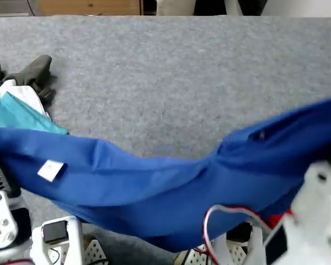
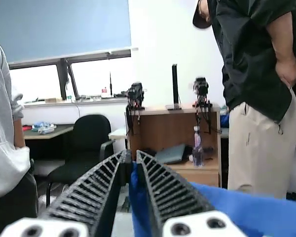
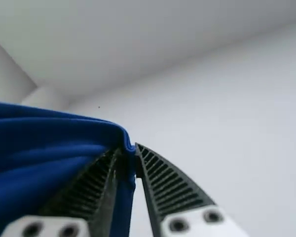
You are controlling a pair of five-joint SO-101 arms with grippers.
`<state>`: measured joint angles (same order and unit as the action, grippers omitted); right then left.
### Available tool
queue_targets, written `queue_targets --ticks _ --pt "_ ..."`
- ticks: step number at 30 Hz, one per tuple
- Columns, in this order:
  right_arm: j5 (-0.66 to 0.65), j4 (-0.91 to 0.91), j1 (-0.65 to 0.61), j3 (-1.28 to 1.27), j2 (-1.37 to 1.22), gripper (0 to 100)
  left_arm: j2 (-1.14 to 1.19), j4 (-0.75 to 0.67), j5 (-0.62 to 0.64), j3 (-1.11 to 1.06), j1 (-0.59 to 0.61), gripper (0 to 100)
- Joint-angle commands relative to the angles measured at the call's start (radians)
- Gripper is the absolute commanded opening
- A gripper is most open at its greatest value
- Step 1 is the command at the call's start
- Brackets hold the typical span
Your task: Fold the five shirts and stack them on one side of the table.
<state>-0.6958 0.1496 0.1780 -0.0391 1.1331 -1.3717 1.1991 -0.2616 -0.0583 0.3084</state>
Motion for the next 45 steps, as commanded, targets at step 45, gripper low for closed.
queue_targets --ticks 45 --pt "-0.143 -0.055 0.015 -0.194 0.125 0.4 -0.275 -0.284 -0.005 -0.362 0.166 2"
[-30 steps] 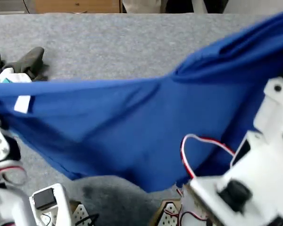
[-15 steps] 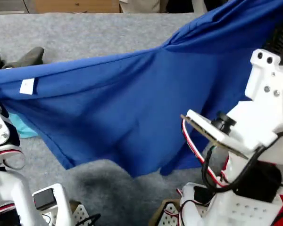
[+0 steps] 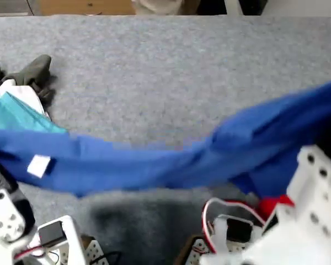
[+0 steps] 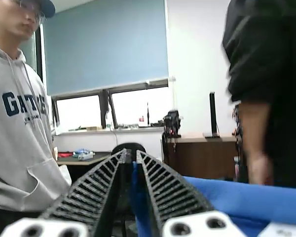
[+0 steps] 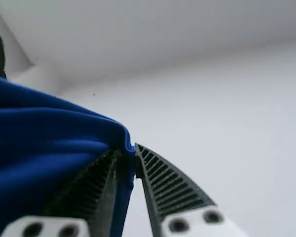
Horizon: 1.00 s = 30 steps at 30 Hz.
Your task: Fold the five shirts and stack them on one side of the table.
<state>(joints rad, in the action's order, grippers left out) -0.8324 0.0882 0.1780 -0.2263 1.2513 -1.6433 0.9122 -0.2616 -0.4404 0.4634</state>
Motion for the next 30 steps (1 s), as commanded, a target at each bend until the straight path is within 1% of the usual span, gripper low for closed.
queue_targets --ticks 1,3,5,7,9,11,14,16,18,20,23,25,28,30 --pt "-0.005 0.006 0.010 -0.008 0.004 0.4 -0.002 0.005 -0.005 0.020 0.011 2" --pt "-0.003 0.006 0.010 -0.024 -0.015 0.4 0.002 0.005 -0.005 0.014 0.009 2" --pt "-0.003 0.002 0.010 -0.041 -0.045 0.4 0.002 -0.009 -0.005 -0.038 0.006 2" --pt "-0.003 0.002 0.010 -0.061 -0.084 0.4 0.002 -0.061 -0.005 -0.123 0.005 2" --pt "-0.003 0.000 0.010 -0.077 -0.130 0.4 0.002 -0.160 -0.005 -0.232 0.005 2" --pt "-0.003 0.000 0.007 -0.093 -0.193 0.4 0.002 -0.295 -0.005 -0.354 0.003 2" --pt "-0.008 0.000 -0.048 -0.099 -0.309 0.4 0.007 -0.514 -0.005 -0.545 0.000 2" --pt "-0.008 0.000 -0.065 -0.097 -0.397 0.4 0.033 -0.646 -0.009 -0.658 -0.041 2" --pt "-0.003 -0.021 -0.084 -0.088 -0.490 0.4 0.082 -0.746 -0.071 -0.756 -0.095 2" --pt "-0.002 -0.081 -0.097 -0.079 -0.599 0.4 0.157 -0.830 -0.132 -0.829 -0.155 2" --pt "-0.002 -0.178 -0.097 -0.054 -0.766 0.4 0.300 -0.980 -0.147 -0.876 -0.206 2" --pt "0.000 -0.226 -0.097 -0.024 -0.875 0.4 0.417 -1.083 -0.147 -0.868 -0.212 2" --pt "0.000 -0.259 -0.099 0.042 -1.027 0.4 0.625 -1.192 -0.147 -0.795 -0.206 2" --pt "0.002 -0.261 -0.102 0.090 -1.110 0.4 0.768 -1.218 -0.147 -0.703 -0.203 2"
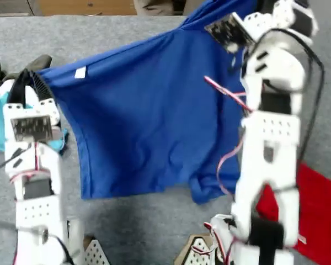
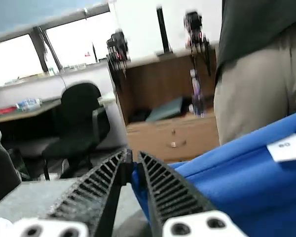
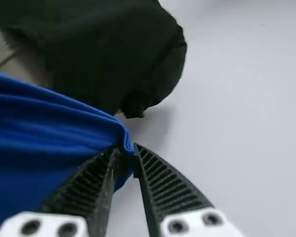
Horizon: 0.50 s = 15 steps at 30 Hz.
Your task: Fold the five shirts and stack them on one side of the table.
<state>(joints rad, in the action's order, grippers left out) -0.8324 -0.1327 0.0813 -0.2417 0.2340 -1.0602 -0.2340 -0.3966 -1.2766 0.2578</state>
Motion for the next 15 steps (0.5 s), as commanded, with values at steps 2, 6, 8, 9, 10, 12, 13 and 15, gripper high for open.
queue_targets --ticks 2,6,8,9,10,12,13,15 --pt "0.025 -0.040 -0.007 0.148 -0.166 0.4 0.321 -0.072 -0.012 0.249 0.018 2" --pt "0.068 -0.034 -0.021 0.220 -0.283 0.4 0.568 -0.071 -0.012 0.497 0.017 2" --pt "0.064 -0.034 -0.031 0.243 -0.328 0.4 0.677 -0.071 -0.012 0.624 0.014 2" --pt "0.064 -0.034 -0.035 0.251 -0.344 0.4 0.730 -0.071 -0.012 0.687 0.008 2" --pt "0.064 -0.034 -0.036 0.263 -0.360 0.4 0.779 -0.071 -0.012 0.747 0.006 2" --pt "0.068 -0.034 -0.036 0.302 -0.390 0.4 0.868 -0.069 -0.012 0.852 0.005 2" --pt "0.069 -0.032 -0.036 0.323 -0.406 0.4 0.908 -0.069 -0.012 0.901 0.005 2" --pt "0.069 -0.032 -0.036 0.358 -0.433 0.4 0.977 -0.066 -0.015 0.980 -0.006 2"
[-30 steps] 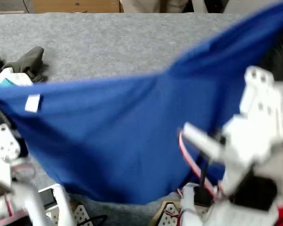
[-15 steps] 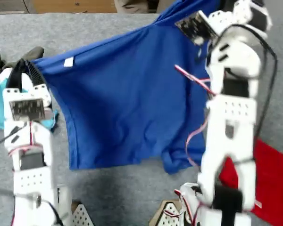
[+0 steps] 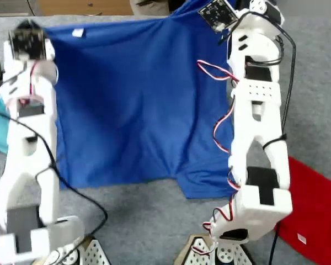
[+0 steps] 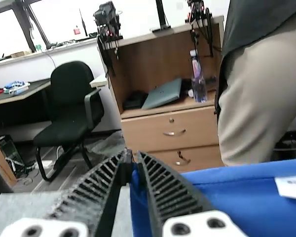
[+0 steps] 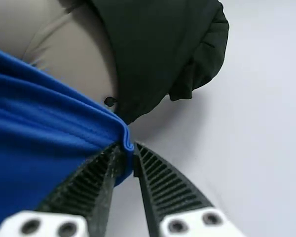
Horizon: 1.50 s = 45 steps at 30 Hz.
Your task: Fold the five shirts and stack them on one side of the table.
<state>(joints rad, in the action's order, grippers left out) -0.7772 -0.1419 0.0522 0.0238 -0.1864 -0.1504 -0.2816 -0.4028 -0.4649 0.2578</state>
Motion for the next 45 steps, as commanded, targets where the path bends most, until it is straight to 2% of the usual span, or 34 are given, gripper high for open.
queue_targets --ticks 1,5,10,18,23,27,31,37,41,45 --pt "0.014 -0.021 -0.007 0.104 -0.022 0.4 0.094 0.008 -0.009 0.201 -0.012 2" --pt "0.014 0.098 -0.007 0.137 -0.031 0.4 0.120 0.184 -0.011 0.269 -0.038 2" --pt "0.015 0.273 -0.001 0.143 0.004 0.4 0.120 0.290 -0.011 0.265 -0.040 2" --pt "0.008 0.667 0.002 0.073 0.211 0.4 0.091 0.537 -0.012 0.282 0.005 2" --pt "0.005 0.893 0.002 0.027 0.378 0.4 -0.059 0.833 -0.012 0.279 0.003 2" --pt "-0.074 1.065 0.001 -0.021 0.501 0.4 -0.180 1.083 -0.011 0.278 -0.011 2" --pt "-0.107 1.261 0.001 -0.099 0.611 0.4 -0.243 1.257 -0.011 0.273 -0.011 2" --pt "-0.107 1.407 0.016 -0.278 0.757 0.4 -0.248 1.281 -0.008 0.157 -0.005 2" --pt "-0.109 1.419 0.045 -0.450 0.866 0.4 -0.249 1.278 -0.006 0.071 0.012 2" --pt "-0.172 1.419 0.081 -0.634 1.003 0.4 -0.255 1.280 -0.006 -0.002 0.014 2"
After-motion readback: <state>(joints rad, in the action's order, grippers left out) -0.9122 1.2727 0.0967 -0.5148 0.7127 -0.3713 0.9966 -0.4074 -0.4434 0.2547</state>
